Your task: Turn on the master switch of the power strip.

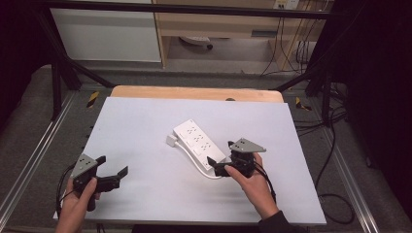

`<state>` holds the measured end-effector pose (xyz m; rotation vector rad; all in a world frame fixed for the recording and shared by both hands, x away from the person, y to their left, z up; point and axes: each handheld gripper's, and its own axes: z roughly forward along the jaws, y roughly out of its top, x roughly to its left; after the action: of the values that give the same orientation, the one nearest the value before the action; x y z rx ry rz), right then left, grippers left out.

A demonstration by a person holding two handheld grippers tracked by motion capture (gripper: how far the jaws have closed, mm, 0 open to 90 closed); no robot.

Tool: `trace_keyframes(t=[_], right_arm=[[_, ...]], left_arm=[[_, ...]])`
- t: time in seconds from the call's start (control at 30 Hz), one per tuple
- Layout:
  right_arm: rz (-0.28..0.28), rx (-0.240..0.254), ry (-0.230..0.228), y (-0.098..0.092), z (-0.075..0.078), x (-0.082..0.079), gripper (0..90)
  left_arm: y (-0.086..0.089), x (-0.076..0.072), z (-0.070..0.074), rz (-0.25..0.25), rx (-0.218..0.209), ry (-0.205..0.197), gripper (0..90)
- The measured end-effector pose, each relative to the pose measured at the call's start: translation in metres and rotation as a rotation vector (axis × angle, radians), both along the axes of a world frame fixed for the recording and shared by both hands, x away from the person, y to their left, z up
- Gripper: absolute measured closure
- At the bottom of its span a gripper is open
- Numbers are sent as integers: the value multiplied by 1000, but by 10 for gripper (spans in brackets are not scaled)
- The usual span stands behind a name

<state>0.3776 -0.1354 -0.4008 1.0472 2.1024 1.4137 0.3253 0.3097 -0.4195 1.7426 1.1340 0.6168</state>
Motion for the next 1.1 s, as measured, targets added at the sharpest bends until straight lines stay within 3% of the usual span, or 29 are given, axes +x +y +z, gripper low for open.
trace_keyframes(t=[0.47, 1.1], right_arm=[[-93, 18, -18, -46, 13, -6, 47], [-190, 26, -4, -107, 10, -18, 52]], left_arm=[[0, 0, 0, -2, 1, -2, 57], [0, -1, 1, -1, -2, -4, 57]])
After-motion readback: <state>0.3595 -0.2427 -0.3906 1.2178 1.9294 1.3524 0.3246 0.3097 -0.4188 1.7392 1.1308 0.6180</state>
